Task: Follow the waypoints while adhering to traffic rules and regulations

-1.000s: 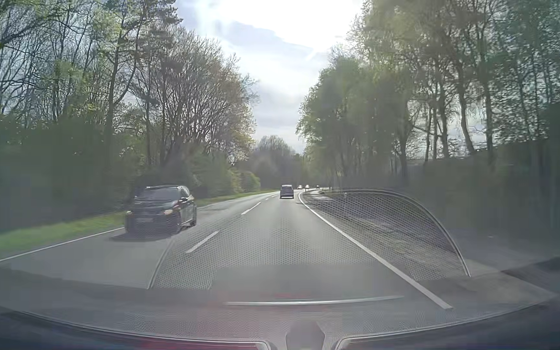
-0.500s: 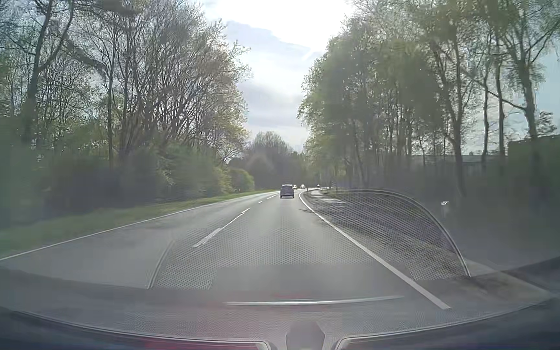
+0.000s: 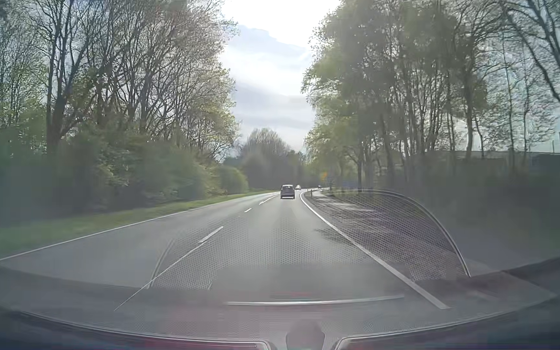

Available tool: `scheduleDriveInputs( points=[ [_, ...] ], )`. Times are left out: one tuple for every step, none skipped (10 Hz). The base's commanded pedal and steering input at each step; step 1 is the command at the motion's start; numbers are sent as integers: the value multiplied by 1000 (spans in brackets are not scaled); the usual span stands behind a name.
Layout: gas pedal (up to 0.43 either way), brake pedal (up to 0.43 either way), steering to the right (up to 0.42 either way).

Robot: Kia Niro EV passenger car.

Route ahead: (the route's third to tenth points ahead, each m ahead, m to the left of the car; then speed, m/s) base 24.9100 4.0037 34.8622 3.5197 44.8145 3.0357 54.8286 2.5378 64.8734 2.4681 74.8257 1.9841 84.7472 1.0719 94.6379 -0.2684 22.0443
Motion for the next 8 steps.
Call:
scheduleDriveInputs(
  points=[
    [0, 0, 2],
    [0, 0, 2],
    [0, 0, 2],
    [0, 0, 2],
    [0, 0, 2],
    [0, 12, 2],
    [0, 12, 2],
    [0, 12, 2]
  ],
)
